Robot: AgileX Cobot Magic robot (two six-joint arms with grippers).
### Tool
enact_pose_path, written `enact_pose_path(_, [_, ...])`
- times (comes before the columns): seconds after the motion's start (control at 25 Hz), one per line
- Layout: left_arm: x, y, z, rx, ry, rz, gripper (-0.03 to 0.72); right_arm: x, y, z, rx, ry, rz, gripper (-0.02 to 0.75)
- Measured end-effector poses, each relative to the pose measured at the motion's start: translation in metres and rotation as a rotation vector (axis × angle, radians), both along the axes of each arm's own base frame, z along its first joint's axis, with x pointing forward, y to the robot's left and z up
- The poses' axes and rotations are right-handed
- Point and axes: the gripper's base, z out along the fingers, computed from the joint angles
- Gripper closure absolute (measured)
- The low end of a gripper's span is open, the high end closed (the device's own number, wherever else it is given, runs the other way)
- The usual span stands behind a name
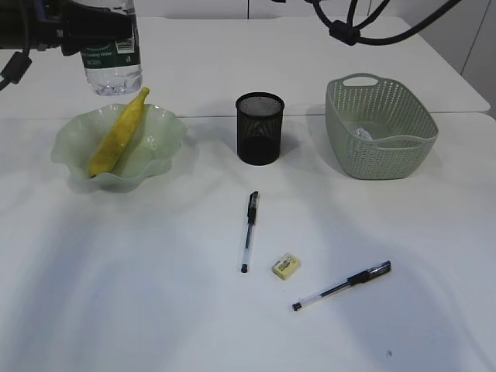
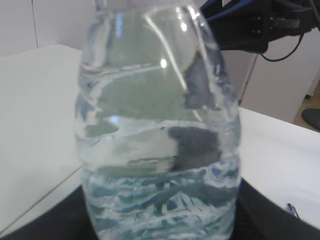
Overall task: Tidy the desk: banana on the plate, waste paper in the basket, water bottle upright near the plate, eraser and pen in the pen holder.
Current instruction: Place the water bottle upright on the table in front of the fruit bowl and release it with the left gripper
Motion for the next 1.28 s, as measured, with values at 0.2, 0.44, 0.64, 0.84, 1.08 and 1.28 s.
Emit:
enact_pose_path(0.2, [0.003,0.002,-0.001,0.045,-0.045,0.029,0.308,0.004,-0.004,-0.001,-0.033,-0.022,-0.054,0.367])
enact_pose_path(0.44, [0.01,0.023,-0.007,0.141,-0.069,0.128,0.308,0.005,-0.006,-0.004,-0.114,-0.046,-0.059,0.39])
enact_pose_path(0.64, [0.013,0.053,-0.009,0.178,-0.062,0.215,0.308,0.005,-0.007,-0.005,-0.129,-0.052,-0.065,0.43])
enact_pose_path(0.84, [0.012,0.088,-0.014,0.257,-0.052,0.293,0.308,0.006,-0.007,-0.005,-0.131,-0.055,-0.072,0.484])
enact_pose_path(1.08, [0.01,0.129,-0.018,0.32,-0.034,0.432,0.309,0.007,-0.009,-0.004,-0.135,-0.065,-0.095,0.498])
enact_pose_path(1.28, [0.01,0.151,-0.019,0.354,-0.023,0.537,0.309,0.008,-0.009,-0.004,-0.135,-0.066,-0.099,0.499])
